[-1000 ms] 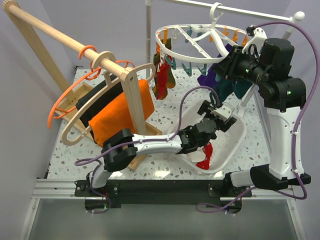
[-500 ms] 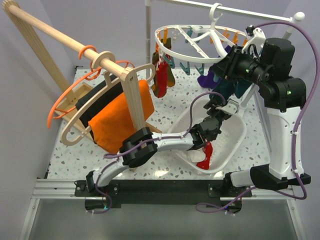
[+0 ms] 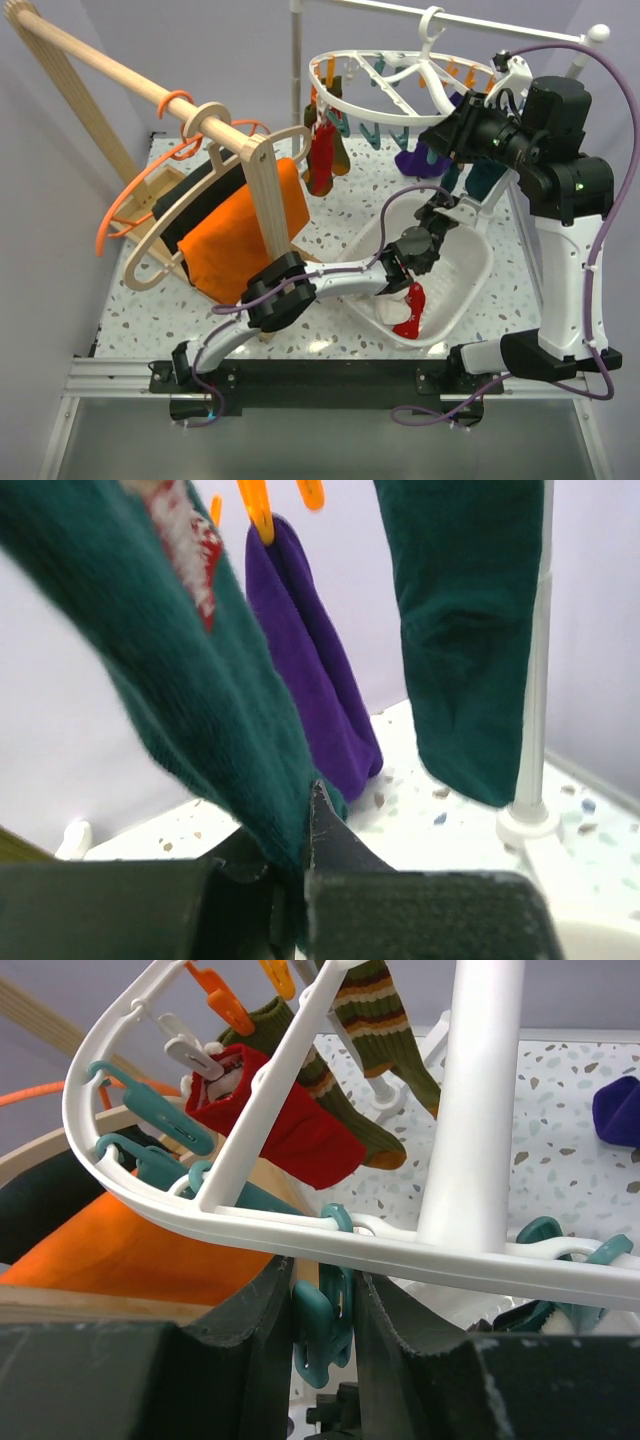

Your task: Remove the socks clipped to the hanger

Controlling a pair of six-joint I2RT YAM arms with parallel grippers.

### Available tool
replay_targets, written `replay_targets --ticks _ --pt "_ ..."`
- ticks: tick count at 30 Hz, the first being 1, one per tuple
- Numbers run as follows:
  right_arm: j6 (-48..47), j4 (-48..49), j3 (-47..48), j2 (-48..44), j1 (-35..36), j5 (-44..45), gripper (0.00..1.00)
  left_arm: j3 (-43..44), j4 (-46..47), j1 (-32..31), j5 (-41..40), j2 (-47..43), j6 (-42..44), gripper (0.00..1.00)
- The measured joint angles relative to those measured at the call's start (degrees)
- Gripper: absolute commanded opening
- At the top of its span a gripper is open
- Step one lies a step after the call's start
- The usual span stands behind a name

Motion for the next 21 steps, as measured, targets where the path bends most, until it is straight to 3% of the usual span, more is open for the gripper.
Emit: replay_targets --ticks 9,15,21 --pt "-0.87 -0.55 -0.44 0.00 0.00 -0.55 0.44 -17.16 -1.86 -2.69 4.11 -13.38 -0.72 0.00" --pt "-2.49 -3.21 -0.87 -0.70 0.04 -0.20 0.61 -22.25 -3.21 -6.95 6.12 -23.28 -2.99 0.00" --pt "-3.72 -5.99 -1.38 -2.34 0.04 1.36 0.69 -25.24 -3.43 -7.19 6.51 -26.86 -5.05 0.00"
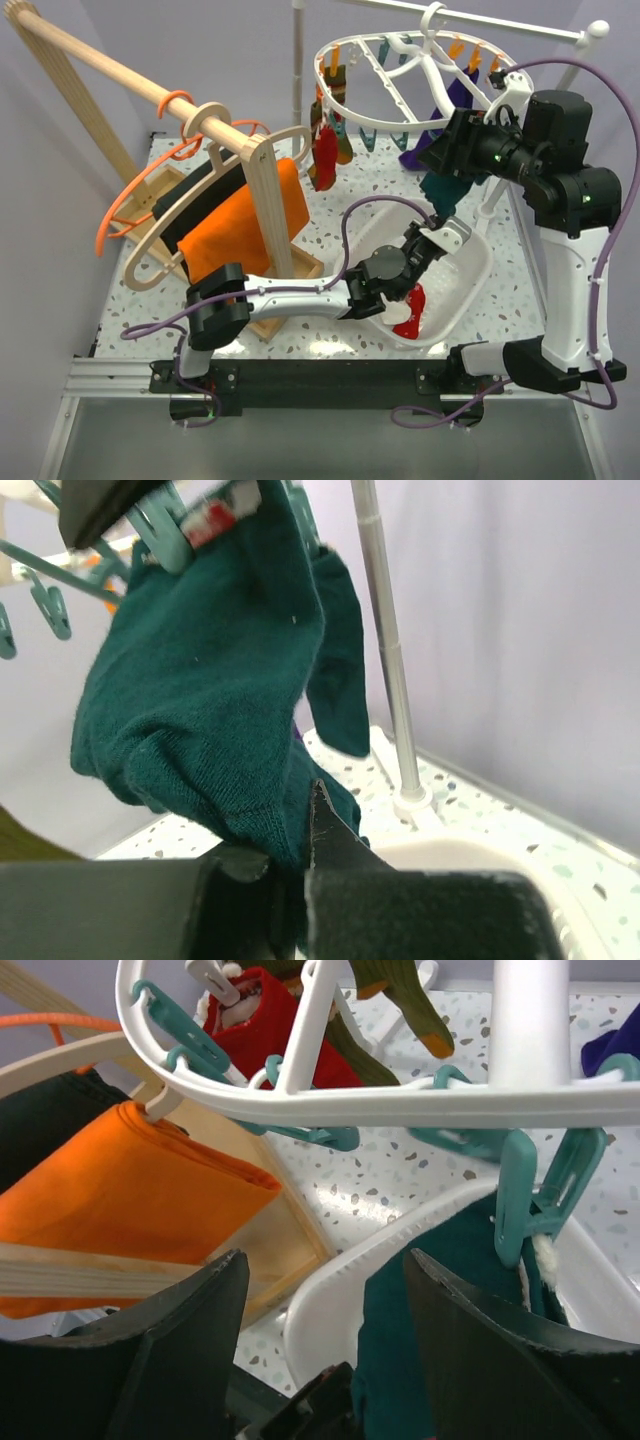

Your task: Remove the socks clipped to the hanger

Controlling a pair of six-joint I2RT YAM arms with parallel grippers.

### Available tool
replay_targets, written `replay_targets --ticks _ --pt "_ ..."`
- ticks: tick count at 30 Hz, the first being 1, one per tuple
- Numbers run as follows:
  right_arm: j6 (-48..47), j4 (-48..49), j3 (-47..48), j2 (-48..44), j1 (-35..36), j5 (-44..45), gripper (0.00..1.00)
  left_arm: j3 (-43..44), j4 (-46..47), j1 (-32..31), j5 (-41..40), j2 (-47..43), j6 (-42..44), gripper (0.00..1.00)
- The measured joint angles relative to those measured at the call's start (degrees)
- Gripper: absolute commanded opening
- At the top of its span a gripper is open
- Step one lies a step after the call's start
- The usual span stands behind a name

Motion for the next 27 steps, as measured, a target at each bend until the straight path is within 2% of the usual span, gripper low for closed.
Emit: replay_targets --ticks 7,17,27 --pt "-2.29 -3.28 1.62 -0.66 0.02 5.73 0.71 -1.73 -3.06 0.44 0.20 0.00 -1.46 0.00" --pt "-5.44 -5.81 7.06 -0.35 0.00 17.38 0.64 -3.43 -4.61 0.44 1.70 -1.03 -2.86 0.00" --pt "-6.88 -4.44 6.97 3.32 0.00 15.15 0.60 -5.18 -5.92 0.44 3.39 -4.39 -5.01 0.00"
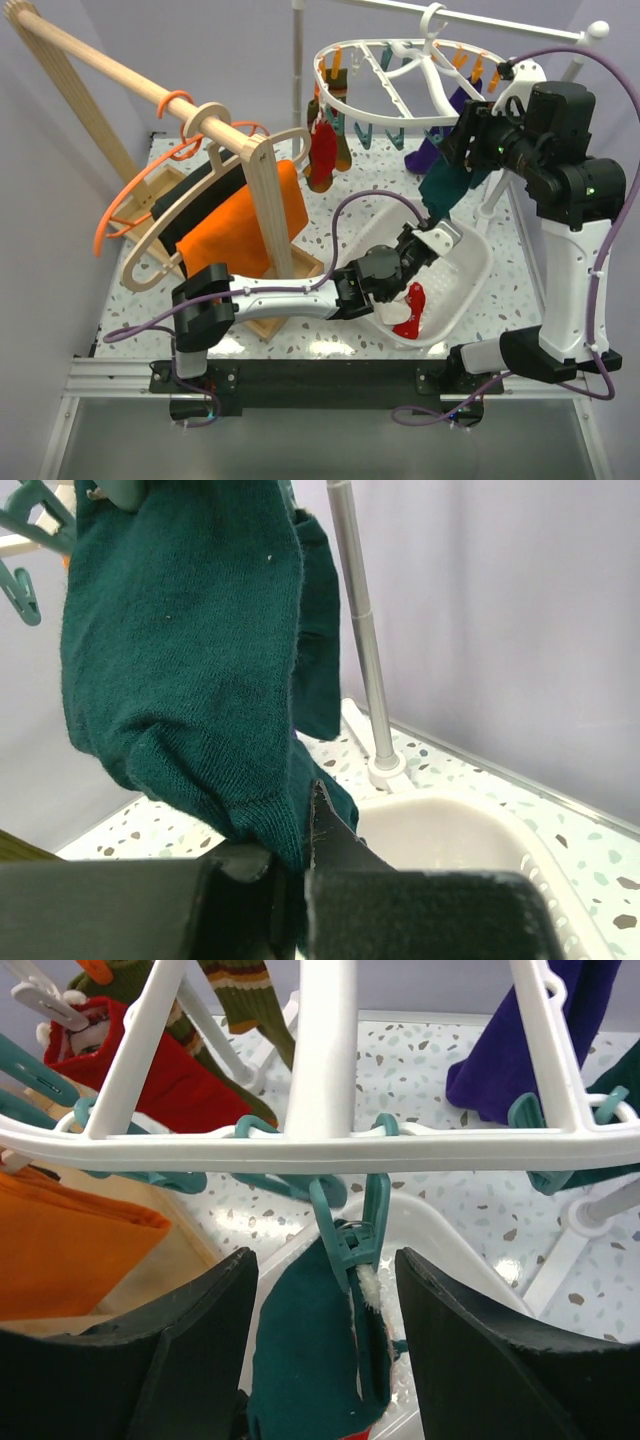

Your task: Remove the socks clipped to the hanger

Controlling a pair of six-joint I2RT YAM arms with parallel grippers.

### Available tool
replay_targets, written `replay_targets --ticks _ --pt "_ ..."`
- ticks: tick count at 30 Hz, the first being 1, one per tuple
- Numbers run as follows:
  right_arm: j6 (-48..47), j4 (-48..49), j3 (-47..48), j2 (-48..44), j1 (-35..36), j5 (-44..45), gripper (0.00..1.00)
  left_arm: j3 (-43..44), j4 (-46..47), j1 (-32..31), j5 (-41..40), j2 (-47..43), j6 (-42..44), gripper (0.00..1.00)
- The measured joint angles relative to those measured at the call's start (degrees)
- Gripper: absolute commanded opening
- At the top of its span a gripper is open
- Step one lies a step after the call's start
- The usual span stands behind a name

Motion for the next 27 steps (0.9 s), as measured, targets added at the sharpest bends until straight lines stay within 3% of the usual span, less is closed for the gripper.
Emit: replay_targets --ticks 21,27 --pt "-1.18 3.30 -1.55 1.42 0.00 -0.98 0.49 -0.48 -1.14 -0.72 2.23 -2.84 -2.75 0.00" --pt "-1.36 4.42 -1.75 1.40 0.00 -0.96 0.41 -1.07 -1.62 -0.74 2.23 -4.00 -2.75 0.00"
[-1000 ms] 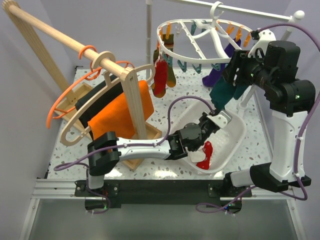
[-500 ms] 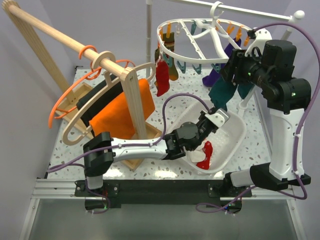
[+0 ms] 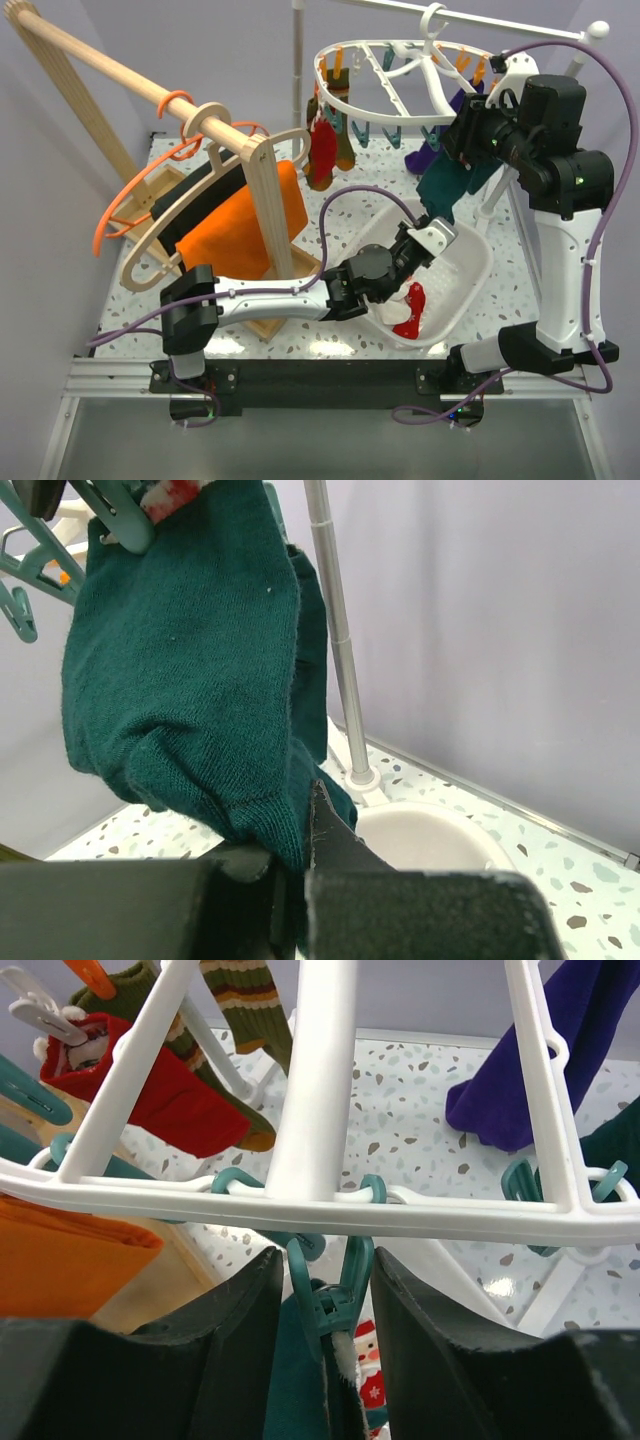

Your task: Remove the socks clipped to the hanger

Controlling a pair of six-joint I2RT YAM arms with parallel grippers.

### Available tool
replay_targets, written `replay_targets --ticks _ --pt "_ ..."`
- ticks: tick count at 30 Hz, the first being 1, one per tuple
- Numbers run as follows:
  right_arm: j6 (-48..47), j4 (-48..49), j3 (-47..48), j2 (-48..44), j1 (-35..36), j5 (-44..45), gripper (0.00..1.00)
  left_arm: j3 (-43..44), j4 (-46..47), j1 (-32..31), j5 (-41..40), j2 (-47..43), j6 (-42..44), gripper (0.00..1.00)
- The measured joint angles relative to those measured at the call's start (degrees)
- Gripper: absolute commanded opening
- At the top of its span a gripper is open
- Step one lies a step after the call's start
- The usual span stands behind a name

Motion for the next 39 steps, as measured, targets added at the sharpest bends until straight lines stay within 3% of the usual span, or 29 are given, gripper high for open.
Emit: replay_targets --ticks 6,15,39 --pt "-0.20 0.28 0.00 0.00 0.00 0.11 0.29 -0.02 -0.22 -0.02 0.00 -0.31 -0.02 0.00" --pt "-0.37 0.28 0.00 0.02 0.00 0.13 0.00 -0.15 -1.46 -0.02 0.02 -1.20 -0.13 0.00" --pt "2.34 2.05 -3.45 -0.46 0.02 0.22 0.00 -5.97 -4.63 -0.02 2.56 -7.02 -5.53 0.00"
